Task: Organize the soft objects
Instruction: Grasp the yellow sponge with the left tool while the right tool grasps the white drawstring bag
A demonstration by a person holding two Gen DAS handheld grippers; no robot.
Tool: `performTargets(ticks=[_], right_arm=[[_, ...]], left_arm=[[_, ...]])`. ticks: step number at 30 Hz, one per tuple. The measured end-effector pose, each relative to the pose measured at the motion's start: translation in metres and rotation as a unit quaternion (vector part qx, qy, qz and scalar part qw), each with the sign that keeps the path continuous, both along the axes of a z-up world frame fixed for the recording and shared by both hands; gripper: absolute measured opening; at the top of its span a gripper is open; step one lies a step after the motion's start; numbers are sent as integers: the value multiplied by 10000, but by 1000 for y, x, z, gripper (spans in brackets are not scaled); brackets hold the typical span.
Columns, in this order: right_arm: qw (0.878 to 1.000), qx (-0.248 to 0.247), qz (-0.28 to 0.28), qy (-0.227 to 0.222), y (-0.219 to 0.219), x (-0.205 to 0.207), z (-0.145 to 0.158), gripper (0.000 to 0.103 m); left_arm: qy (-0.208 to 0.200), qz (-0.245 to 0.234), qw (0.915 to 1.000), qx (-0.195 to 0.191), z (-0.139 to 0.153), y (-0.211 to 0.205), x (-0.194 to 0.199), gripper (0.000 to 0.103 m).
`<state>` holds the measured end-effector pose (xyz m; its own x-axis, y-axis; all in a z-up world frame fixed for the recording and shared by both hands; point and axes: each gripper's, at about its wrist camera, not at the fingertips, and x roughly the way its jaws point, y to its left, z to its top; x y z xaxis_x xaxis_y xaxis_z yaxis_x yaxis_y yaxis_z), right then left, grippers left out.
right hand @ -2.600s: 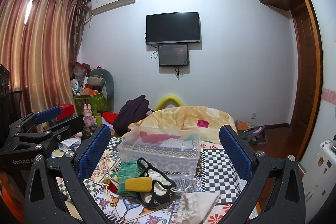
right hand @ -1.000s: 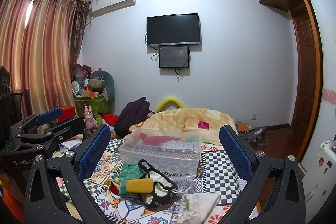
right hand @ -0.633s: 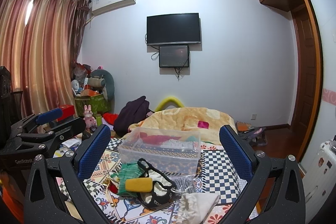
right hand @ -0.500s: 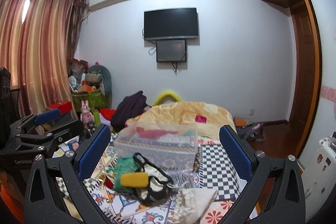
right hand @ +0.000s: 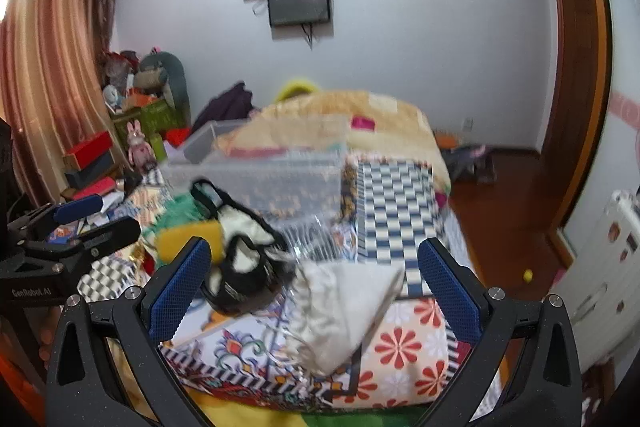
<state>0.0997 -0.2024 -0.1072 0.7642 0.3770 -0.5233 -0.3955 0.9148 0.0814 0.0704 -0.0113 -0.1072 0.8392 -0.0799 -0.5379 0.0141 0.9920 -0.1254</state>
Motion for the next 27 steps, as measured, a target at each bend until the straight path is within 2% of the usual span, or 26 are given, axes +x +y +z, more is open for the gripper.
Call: performTargets(ticks=[5,9,12,14,17,19,20,23,25,27], right_arm=[[9987,39,-32,503,-10,12,-20,103],[9969,29,-43,783,-18,17,-38,103],[9948,63,7,1017,-20,21,-49,102],[9936,70,55,1124,-20,22,-53,96],[9920,33,156,1256,-16,26,-61,80],[9909,26,215,1330,-14,28,-65,64],[9903,24,239,1368,-13,28,-66,60],[9908,17,222,1336,-16,26,-66,50],[9912,14,224,1306,-17,26,-63,33],[9915,55,217,1285,-18,26,-61,28]], left_arm=[[323,-36,9994,-91,-23,-4,19,103],[484,-204,9986,-98,-34,-9,27,86],[574,-256,9979,-128,-42,-9,32,78],[639,-269,9974,-195,-47,-8,34,72],[722,-284,9965,-300,-54,-3,37,60],[761,-332,9959,-370,-57,-1,38,49],[766,-341,9957,-387,-56,-1,38,47],[709,-341,9960,-415,-56,1,35,44],[631,-344,9966,-405,-53,1,32,43],[526,-333,9973,-394,-48,2,27,42]])
